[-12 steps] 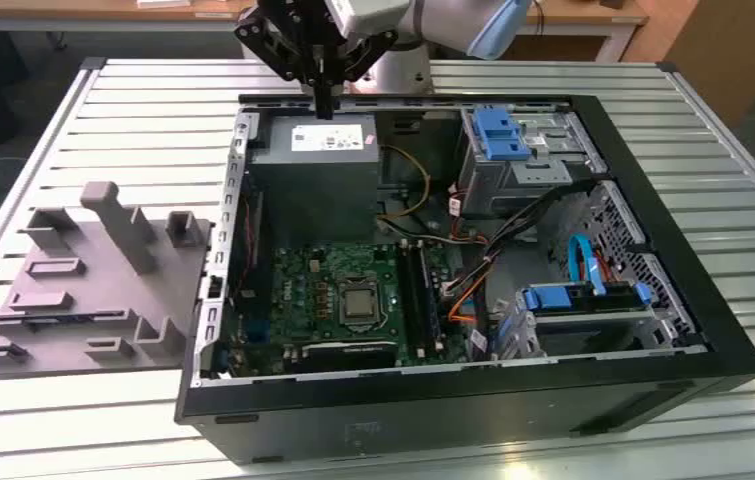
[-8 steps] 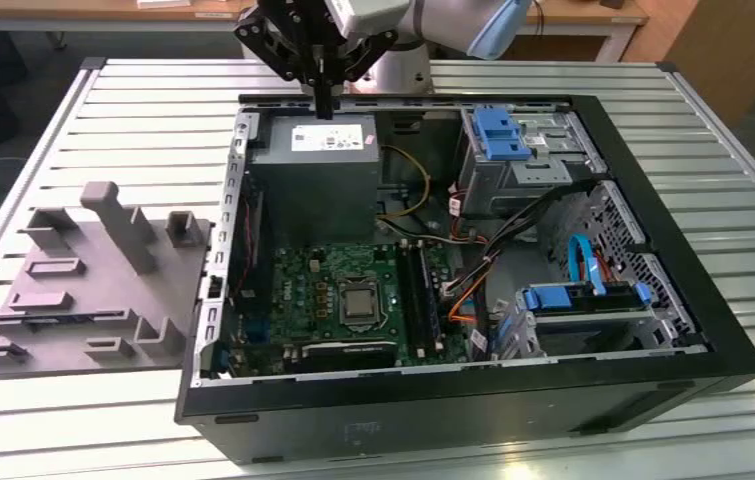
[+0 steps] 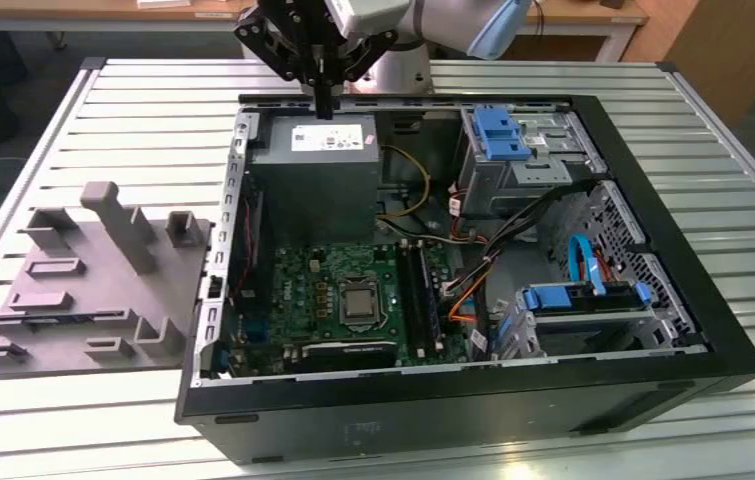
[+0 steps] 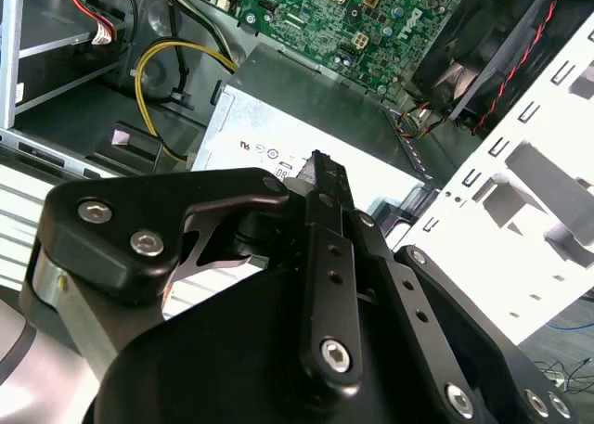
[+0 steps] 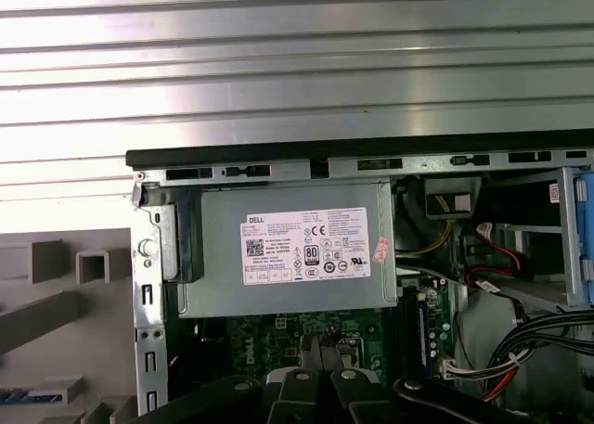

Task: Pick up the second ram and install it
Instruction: 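Reach for the second ram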

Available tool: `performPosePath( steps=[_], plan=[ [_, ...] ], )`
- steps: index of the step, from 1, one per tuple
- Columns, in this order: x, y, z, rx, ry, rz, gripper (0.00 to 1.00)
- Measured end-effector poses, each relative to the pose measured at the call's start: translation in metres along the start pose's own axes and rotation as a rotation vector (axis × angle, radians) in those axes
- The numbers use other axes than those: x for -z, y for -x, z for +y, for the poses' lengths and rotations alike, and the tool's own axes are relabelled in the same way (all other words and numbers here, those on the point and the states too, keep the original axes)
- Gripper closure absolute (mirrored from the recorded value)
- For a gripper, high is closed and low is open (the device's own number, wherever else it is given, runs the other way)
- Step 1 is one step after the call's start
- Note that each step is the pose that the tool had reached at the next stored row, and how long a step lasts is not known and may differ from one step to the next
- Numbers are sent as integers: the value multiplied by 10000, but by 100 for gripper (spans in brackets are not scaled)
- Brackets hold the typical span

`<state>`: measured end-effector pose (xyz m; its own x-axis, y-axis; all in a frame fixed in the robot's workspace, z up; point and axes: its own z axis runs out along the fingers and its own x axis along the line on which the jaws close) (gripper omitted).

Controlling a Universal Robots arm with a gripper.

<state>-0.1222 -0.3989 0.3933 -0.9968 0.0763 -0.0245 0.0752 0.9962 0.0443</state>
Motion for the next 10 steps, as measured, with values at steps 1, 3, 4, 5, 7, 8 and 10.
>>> performPosePath(
  steps=[1, 3, 4, 5, 7, 8, 10],
  plan=[
    [1, -5, 0, 0, -1, 0, 89],
    [0, -23, -2, 1, 0, 0, 89],
    [1, -38, -3, 1, 0, 0, 89],
    [1, -54, -4, 1, 1, 1, 89],
    [1, -94, -8, 2, 1, 0, 89],
    [1, -116, -9, 1, 2, -1, 89],
    [2, -163, -13, 0, 1, -1, 89]
  ],
)
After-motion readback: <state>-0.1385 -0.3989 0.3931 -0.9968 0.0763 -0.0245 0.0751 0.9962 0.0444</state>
